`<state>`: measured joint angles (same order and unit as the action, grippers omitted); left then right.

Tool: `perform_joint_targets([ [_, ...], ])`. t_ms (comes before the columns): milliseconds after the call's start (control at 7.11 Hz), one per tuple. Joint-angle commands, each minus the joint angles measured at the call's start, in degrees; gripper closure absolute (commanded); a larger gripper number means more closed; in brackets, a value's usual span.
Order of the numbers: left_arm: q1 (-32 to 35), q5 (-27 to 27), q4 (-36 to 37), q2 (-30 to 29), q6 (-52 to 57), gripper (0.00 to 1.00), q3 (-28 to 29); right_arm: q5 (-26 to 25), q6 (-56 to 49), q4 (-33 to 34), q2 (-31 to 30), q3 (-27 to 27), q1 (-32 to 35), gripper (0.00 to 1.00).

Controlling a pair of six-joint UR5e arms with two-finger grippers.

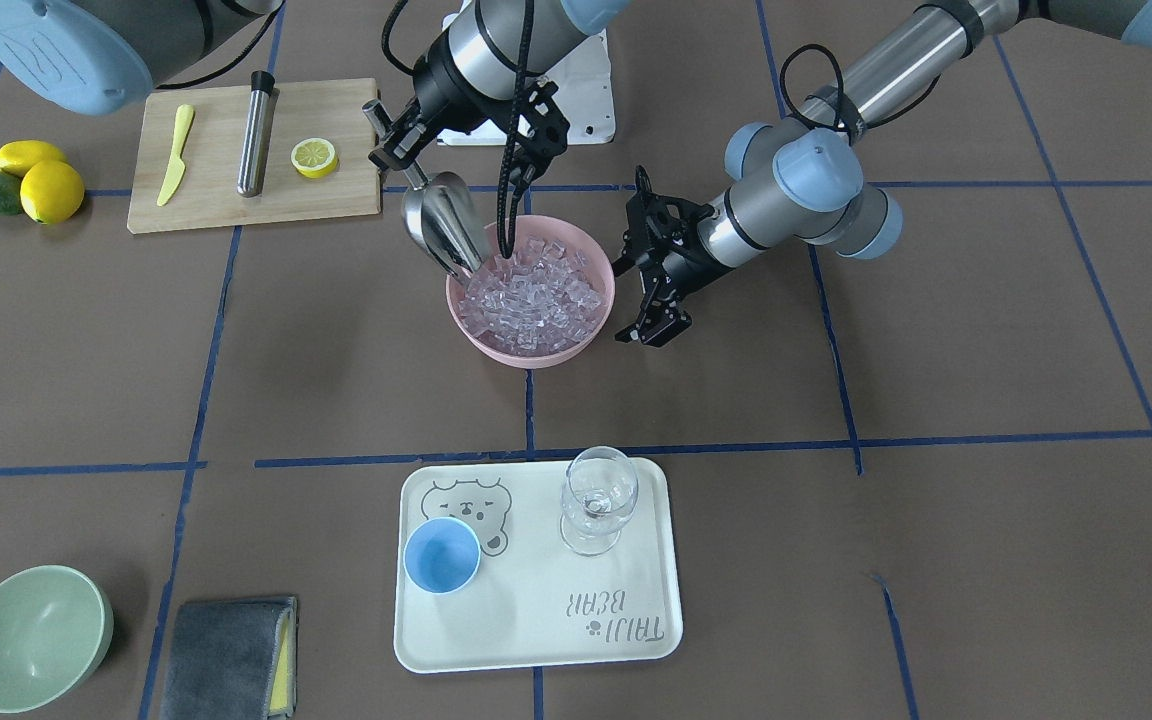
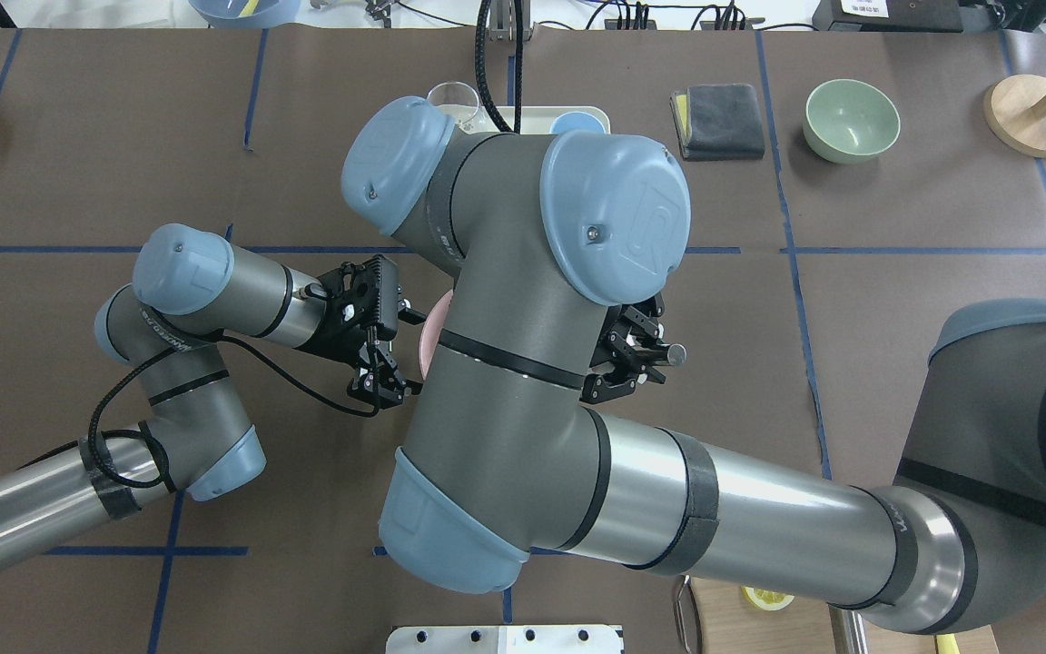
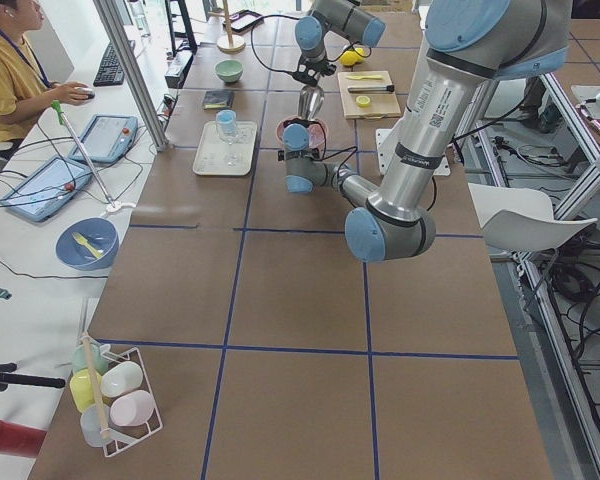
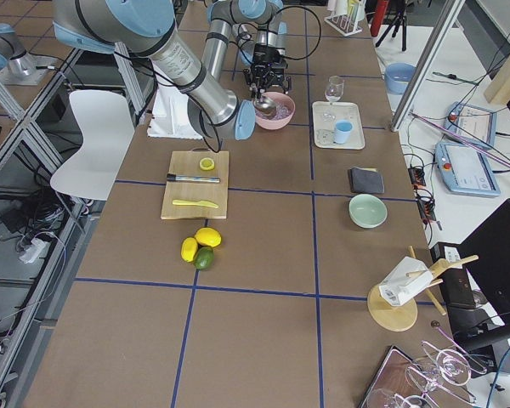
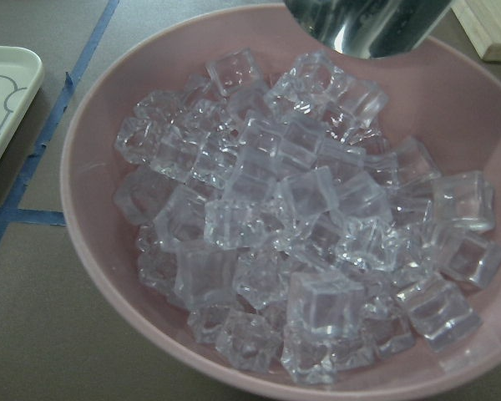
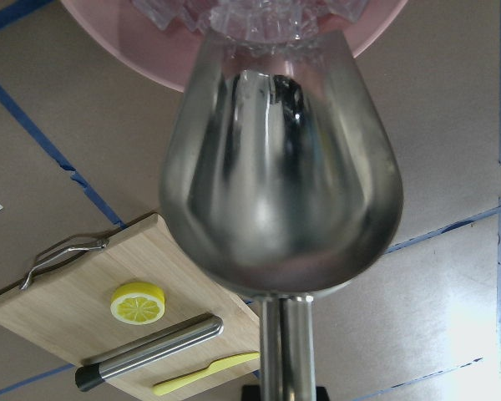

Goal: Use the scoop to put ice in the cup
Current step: 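Push the scoop through the ice cubes with the right gripper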

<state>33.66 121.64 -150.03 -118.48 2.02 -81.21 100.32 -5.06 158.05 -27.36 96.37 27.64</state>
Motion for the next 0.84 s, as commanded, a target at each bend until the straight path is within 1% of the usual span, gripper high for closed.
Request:
perform_joint_targets([
  [0, 0.0, 0.0, 0.0, 0.0, 0.0, 0.0, 0.0, 0.4, -0.04, -4.31, -2.25, -0.92, 0.05, 1.0],
  [281, 0.0, 0.0, 0.0, -0.09, 0.0, 0.0, -0.09, 0.84, -0.12, -8.61, -4.53, -0.31, 0.14, 1.0],
  [422, 0.0, 0.0, 0.0, -0.09, 0.0, 0.0, -0.09, 1.89, -0.12, -10.46, -5.51, -0.05, 0.22, 1.0],
  [562, 0.0, 0.0, 0.0, -0.09, -0.09, 0.0, -0.09, 1.98, -0.12, -11.7, -7.34, 2.39, 0.31, 1.0],
  [703, 0.0, 0.0, 0.0, -0.09, -0.26, 0.0, -0.26, 2.33, -0.3, -13.54, -10.58, 4.77, 0.84, 1.0],
])
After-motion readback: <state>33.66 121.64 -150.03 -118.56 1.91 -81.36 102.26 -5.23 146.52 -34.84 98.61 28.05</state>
